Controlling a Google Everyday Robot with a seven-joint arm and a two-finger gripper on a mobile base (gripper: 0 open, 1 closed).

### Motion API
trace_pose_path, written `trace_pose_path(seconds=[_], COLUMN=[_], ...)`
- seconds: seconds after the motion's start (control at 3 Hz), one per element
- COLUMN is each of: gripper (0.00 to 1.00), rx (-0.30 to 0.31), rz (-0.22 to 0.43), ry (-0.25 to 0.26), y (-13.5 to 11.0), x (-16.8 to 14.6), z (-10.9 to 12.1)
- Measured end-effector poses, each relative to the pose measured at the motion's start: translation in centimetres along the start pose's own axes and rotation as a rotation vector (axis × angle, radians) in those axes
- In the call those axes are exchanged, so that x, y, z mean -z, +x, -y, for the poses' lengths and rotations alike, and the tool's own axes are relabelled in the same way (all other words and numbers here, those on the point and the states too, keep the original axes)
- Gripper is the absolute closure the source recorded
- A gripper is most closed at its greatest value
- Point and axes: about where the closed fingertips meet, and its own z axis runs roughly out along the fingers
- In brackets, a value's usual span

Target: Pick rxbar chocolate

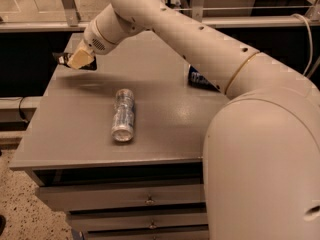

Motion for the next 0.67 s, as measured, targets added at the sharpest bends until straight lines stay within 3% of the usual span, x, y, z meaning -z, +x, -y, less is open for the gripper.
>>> trace_pose_path(seconds=[0.33,0.67], gripper=[1.00,1.00], rx=[0.070,0.078], rz=[0.037,0.040], ry=[0.074,0.079], y=[-2.55,-2.87], x=[4.33,4.70], z=[1.12,1.13])
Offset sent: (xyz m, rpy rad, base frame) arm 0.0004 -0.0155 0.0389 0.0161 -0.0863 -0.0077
